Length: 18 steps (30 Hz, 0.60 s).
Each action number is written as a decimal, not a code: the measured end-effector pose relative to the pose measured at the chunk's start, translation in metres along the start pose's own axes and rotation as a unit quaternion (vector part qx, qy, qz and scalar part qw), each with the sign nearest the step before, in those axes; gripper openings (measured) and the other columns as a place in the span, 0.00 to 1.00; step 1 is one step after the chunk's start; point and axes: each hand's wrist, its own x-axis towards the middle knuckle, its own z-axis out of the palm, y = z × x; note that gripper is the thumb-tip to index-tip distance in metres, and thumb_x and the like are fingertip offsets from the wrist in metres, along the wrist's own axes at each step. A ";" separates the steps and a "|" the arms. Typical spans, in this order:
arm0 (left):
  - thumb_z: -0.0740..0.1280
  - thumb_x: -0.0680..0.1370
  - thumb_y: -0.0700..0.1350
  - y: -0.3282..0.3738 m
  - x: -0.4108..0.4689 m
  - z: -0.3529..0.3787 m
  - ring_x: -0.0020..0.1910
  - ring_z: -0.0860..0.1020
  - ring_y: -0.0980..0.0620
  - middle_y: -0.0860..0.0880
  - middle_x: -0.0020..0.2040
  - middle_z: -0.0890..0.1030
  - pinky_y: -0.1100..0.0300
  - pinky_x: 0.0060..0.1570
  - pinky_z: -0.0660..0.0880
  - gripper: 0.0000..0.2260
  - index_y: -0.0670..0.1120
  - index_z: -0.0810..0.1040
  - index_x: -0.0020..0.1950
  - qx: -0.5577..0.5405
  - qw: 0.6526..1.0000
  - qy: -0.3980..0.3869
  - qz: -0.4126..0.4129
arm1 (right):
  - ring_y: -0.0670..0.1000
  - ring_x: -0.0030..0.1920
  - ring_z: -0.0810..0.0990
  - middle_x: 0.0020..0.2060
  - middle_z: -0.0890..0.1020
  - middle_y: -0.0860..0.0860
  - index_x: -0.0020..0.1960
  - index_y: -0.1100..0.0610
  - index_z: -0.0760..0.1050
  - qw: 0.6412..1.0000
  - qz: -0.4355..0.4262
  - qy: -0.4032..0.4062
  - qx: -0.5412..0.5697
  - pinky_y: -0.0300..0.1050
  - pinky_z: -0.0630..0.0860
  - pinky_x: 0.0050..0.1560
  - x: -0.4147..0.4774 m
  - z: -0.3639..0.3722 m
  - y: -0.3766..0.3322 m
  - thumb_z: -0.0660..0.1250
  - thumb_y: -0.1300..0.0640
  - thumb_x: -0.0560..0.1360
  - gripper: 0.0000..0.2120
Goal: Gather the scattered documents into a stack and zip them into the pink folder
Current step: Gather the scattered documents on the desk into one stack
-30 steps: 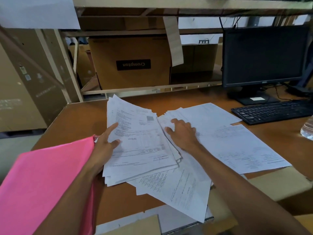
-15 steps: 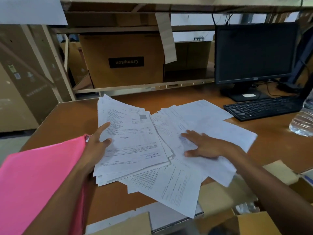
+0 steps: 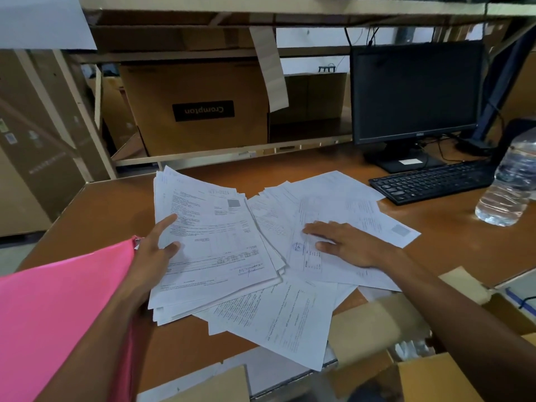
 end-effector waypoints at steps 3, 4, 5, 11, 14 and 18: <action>0.64 0.83 0.40 0.002 -0.003 0.000 0.35 0.73 0.57 0.55 0.74 0.70 0.70 0.30 0.70 0.24 0.61 0.68 0.75 -0.015 1.000 0.001 0.008 | 0.46 0.76 0.64 0.76 0.68 0.40 0.74 0.41 0.69 0.999 -0.001 0.049 -0.023 0.45 0.59 0.76 0.001 -0.009 0.007 0.63 0.49 0.83 0.20; 0.63 0.84 0.40 0.002 -0.003 0.000 0.44 0.77 0.55 0.55 0.74 0.70 0.69 0.42 0.73 0.23 0.61 0.68 0.75 -0.026 1.000 -0.002 0.016 | 0.48 0.76 0.65 0.76 0.68 0.43 0.74 0.43 0.70 0.994 0.025 0.094 -0.055 0.47 0.60 0.75 0.002 -0.010 0.009 0.64 0.47 0.82 0.21; 0.64 0.84 0.41 0.003 -0.003 0.001 0.59 0.76 0.53 0.54 0.75 0.69 0.66 0.55 0.69 0.23 0.60 0.67 0.76 -0.033 0.999 -0.003 0.022 | 0.52 0.76 0.66 0.76 0.69 0.46 0.75 0.46 0.69 0.981 0.081 0.146 -0.094 0.51 0.61 0.75 0.004 -0.010 0.013 0.63 0.42 0.81 0.23; 0.75 0.76 0.45 0.006 -0.001 -0.001 0.73 0.69 0.49 0.54 0.75 0.71 0.49 0.70 0.68 0.34 0.60 0.64 0.78 -0.042 0.999 -0.021 0.016 | 0.61 0.77 0.62 0.78 0.65 0.55 0.79 0.50 0.58 0.949 0.278 0.107 -0.098 0.61 0.59 0.76 0.005 -0.003 0.021 0.53 0.29 0.78 0.37; 0.75 0.76 0.44 0.003 0.000 -0.003 0.76 0.65 0.47 0.53 0.78 0.67 0.45 0.73 0.65 0.37 0.61 0.61 0.79 -0.021 0.999 -0.026 0.031 | 0.59 0.77 0.63 0.79 0.64 0.53 0.80 0.47 0.57 0.970 0.214 0.113 0.000 0.59 0.61 0.76 0.002 -0.013 0.021 0.63 0.32 0.76 0.38; 0.75 0.76 0.42 0.007 -0.001 -0.002 0.76 0.63 0.52 0.55 0.78 0.66 0.53 0.71 0.63 0.37 0.59 0.61 0.80 -0.052 0.997 -0.010 0.057 | 0.65 0.79 0.55 0.80 0.57 0.58 0.80 0.49 0.54 0.920 0.355 0.090 -0.139 0.65 0.54 0.76 0.000 -0.012 0.010 0.53 0.23 0.74 0.44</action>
